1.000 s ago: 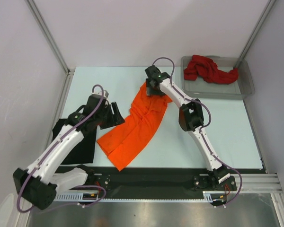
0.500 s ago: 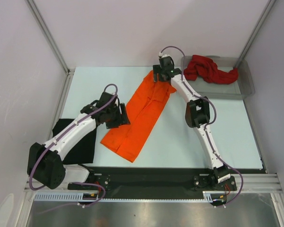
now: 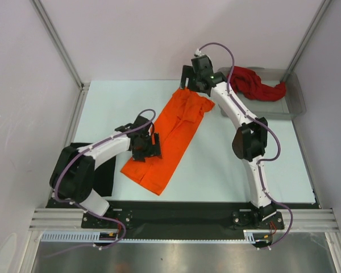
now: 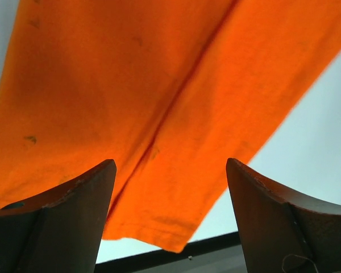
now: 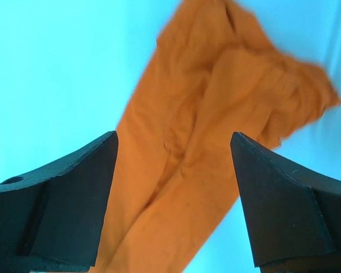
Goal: Fold and stack the t-shirts
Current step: Fold the tshirt
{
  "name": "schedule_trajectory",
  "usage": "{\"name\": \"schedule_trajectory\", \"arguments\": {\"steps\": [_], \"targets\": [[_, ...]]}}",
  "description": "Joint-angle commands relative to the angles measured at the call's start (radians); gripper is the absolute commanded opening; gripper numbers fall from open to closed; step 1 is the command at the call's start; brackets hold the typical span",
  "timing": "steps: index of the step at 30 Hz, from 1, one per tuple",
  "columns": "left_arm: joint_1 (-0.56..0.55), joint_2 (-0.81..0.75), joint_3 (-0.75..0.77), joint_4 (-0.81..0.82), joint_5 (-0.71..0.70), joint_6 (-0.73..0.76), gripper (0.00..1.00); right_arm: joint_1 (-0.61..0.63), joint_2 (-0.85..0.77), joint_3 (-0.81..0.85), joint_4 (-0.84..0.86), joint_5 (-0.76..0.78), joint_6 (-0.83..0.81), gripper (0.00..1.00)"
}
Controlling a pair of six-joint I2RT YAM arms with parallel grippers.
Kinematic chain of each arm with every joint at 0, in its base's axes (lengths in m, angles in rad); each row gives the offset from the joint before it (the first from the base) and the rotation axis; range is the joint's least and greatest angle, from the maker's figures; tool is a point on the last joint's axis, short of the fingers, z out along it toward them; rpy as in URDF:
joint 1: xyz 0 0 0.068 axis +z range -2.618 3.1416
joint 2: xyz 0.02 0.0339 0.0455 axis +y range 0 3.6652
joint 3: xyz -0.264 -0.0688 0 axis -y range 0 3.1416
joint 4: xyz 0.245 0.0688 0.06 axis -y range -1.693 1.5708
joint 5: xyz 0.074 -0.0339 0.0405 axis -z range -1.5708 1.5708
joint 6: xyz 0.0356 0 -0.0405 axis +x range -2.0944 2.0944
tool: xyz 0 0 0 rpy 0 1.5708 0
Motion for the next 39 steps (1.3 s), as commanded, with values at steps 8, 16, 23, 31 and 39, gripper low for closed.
{"name": "schedule_trajectory", "arguments": {"steps": [8,16,23,31,39], "targets": [[-0.031,0.098,-0.086,0.036,-0.013,-0.010,0.84,-0.023,-0.241,-0.296,-0.038,-0.087,0.050,0.84],[-0.095,0.120,-0.216,0.157,0.203,-0.137,0.83,-0.027,-0.220,-0.310,-0.028,-0.009,0.023,0.83],[-0.279,0.054,-0.342,0.321,0.303,-0.383,0.83,-0.016,-0.088,-0.212,-0.021,0.038,-0.040,0.82],[-0.515,0.020,-0.331,0.418,0.306,-0.557,0.83,-0.005,-0.011,-0.150,-0.028,0.055,-0.069,0.83],[-0.600,-0.092,-0.172,0.266,0.165,-0.532,0.77,0.015,0.032,-0.159,-0.042,0.080,-0.092,0.82]]}}
